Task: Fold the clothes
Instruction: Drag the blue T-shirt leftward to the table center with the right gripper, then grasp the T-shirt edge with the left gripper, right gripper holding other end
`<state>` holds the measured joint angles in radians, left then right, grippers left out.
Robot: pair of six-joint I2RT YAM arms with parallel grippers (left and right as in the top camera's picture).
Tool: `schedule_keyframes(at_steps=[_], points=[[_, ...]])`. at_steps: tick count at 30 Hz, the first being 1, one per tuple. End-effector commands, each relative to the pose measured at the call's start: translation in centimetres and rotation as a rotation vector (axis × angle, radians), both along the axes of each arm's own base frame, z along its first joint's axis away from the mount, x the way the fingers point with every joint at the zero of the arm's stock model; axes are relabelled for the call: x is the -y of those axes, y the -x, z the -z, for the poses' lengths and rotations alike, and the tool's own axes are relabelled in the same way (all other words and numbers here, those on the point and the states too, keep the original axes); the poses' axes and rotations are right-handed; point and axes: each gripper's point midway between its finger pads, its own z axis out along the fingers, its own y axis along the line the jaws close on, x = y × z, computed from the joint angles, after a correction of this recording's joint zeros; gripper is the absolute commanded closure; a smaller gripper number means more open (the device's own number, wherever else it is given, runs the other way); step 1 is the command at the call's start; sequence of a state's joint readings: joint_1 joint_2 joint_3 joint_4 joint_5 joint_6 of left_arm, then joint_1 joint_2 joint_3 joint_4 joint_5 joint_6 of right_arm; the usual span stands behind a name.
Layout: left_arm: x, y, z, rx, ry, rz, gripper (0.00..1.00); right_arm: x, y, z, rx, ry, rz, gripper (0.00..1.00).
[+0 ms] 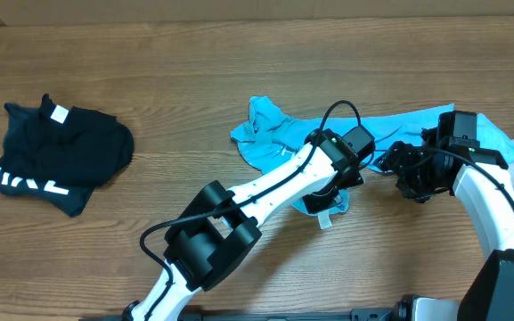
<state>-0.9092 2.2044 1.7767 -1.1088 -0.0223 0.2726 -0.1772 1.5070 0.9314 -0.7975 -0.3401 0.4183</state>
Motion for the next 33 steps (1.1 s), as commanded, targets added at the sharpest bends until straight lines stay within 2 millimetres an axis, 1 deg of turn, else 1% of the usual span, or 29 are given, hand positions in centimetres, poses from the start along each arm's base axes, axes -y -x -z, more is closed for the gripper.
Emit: schedule_keyframes(at_steps=[1, 3, 5, 6, 10, 11, 12, 14, 15, 16, 17, 18, 20, 23, 26, 28, 29, 30, 31, 32, 33], points=[[0.1, -0.2, 0.2, 0.009, 0.006, 0.012, 0.49, 0.3, -0.8, -1.0, 0.035, 0.001, 0.007, 0.24], [0.2, 0.1, 0.2, 0.001, 0.005, 0.015, 0.44, 0.3, -0.8, -1.0, 0.033, 0.002, 0.004, 0.23], [0.3, 0.5, 0.3, -0.022, 0.013, 0.016, 0.32, 0.6, -0.8, -1.0, 0.032, 0.006, 0.013, 0.20], [0.1, 0.6, 0.4, -0.024, 0.010, 0.016, 0.27, 1.1, -0.8, -1.0, 0.028, 0.001, 0.041, 0.15], [-0.5, 1.1, 1.1, -0.041, -0.010, 0.015, 0.26, 3.8, -0.6, -1.2, 0.023, -0.055, 0.175, 0.13], [-0.5, 1.1, 1.1, -0.037, -0.014, 0.015, 0.28, 4.3, -0.5, -1.2, 0.022, -0.054, 0.188, 0.12], [-0.7, 1.1, 0.6, -0.033, -0.028, 0.007, 0.31, 4.7, -0.3, -1.2, 0.018, -0.054, 0.202, 0.11], [-1.0, 0.0, -0.5, 0.024, -0.053, -0.050, 0.31, 4.7, -0.3, -1.2, 0.018, -0.054, 0.201, 0.11], [-0.7, -1.2, -1.9, 0.084, -0.042, -0.084, 0.30, 4.7, -0.4, -1.2, 0.018, -0.053, 0.201, 0.10], [-0.3, -1.8, -2.9, 0.108, -0.029, -0.093, 0.30, 4.7, -0.4, -1.2, 0.018, -0.053, 0.201, 0.10], [0.4, -2.2, -3.9, 0.122, 0.000, -0.094, 0.28, 4.7, -0.3, -1.2, 0.018, -0.053, 0.201, 0.10], [1.3, -2.0, -4.3, 0.109, 0.034, -0.080, 0.27, 4.7, -0.3, -1.2, 0.018, -0.053, 0.201, 0.10], [1.5, -1.0, -3.6, 0.056, 0.050, -0.073, 0.27, 4.8, -0.3, -1.2, 0.018, -0.048, 0.198, 0.09], [1.5, 0.6, -1.4, -0.014, 0.060, -0.065, 0.28, 4.8, -0.3, -1.1, 0.022, -0.040, 0.186, 0.08], [1.1, 1.6, -0.5, -0.036, 0.038, -0.055, 0.30, 4.8, -0.3, -1.1, 0.022, -0.040, 0.186, 0.07], [1.2, 1.8, -0.1, -0.033, 0.037, -0.039, 0.31, 4.8, -0.3, -1.1, 0.022, -0.040, 0.186, 0.07], [1.2, 1.7, 0.3, -0.024, 0.038, -0.035, 0.36, 4.8, -0.3, -1.1, 0.023, -0.040, 0.186, 0.07], [1.2, 1.7, 0.7, -0.019, 0.040, -0.036, 0.50, 4.8, -0.3, -1.1, 0.022, -0.040, 0.186, 0.07], [1.1, 1.1, 1.0, 0.000, 0.042, -0.069, 0.77, 4.8, -0.3, -1.1, 0.022, -0.040, 0.186, 0.07], [0.8, 0.2, 1.0, 0.036, 0.038, -0.118, 0.92, 4.8, -0.3, -1.1, 0.022, -0.040, 0.186, 0.07], [0.4, -0.9, 1.0, 0.071, 0.031, -0.159, 0.96, 4.8, -0.3, -1.1, 0.021, -0.040, 0.186, 0.07]])
